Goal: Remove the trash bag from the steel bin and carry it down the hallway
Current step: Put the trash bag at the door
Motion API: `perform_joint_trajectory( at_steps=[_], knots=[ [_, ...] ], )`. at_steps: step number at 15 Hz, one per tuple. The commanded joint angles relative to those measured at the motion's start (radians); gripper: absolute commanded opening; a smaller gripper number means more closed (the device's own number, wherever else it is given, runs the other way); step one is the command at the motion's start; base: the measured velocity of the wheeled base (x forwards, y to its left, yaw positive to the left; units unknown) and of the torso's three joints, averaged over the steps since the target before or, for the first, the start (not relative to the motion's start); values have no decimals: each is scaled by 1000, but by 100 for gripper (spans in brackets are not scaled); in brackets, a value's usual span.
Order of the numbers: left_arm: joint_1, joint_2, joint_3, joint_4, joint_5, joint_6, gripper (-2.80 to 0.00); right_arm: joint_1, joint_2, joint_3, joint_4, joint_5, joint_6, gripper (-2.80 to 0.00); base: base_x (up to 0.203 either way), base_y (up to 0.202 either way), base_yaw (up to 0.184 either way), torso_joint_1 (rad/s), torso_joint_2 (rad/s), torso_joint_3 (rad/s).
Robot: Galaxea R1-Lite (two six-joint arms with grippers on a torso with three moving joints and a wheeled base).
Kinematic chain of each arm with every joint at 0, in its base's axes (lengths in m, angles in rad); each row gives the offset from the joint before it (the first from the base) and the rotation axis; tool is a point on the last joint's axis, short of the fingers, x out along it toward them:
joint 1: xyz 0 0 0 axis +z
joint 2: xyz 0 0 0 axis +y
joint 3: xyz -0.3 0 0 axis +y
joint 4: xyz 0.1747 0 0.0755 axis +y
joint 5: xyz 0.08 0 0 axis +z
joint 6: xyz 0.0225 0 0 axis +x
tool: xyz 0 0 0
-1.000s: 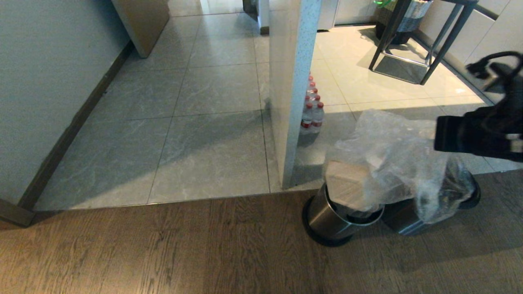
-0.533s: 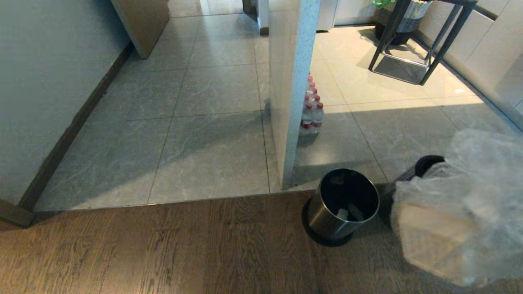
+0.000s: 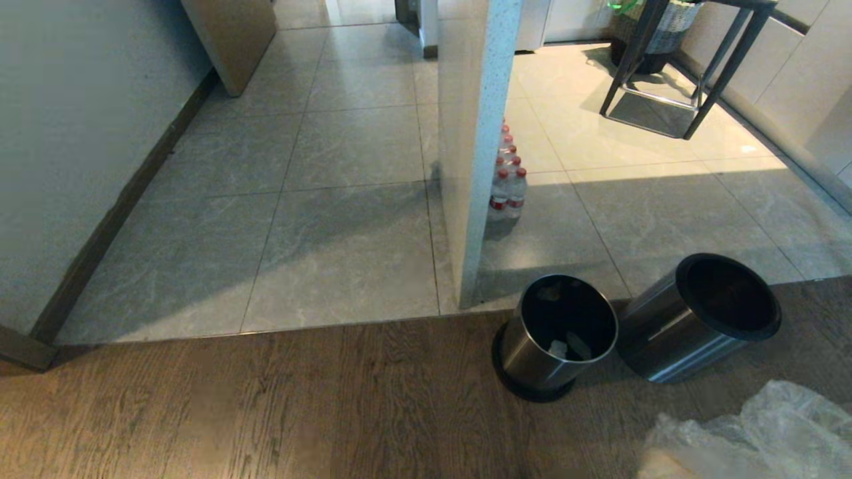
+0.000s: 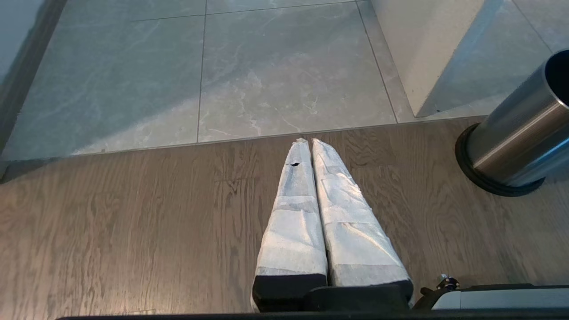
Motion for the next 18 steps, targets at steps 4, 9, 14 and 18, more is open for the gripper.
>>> perform_joint_trajectory(
  at_steps=[4,9,14,18],
  knots=[
    [0,0,0,0,0,0,-280,-3,-124,212,-254,-24,69,-280,0,0,0,0,0,0],
    [0,0,0,0,0,0,-280,-3,-124,212,-255,-23,65,-280,0,0,0,0,0,0],
    [0,0,0,0,0,2,-280,-3,-124,212,-255,-23,68,-280,0,0,0,0,0,0],
    [0,-2,0,0,0,4,-280,-3,-124,212,-255,-22,68,-280,0,0,0,0,0,0]
  ],
)
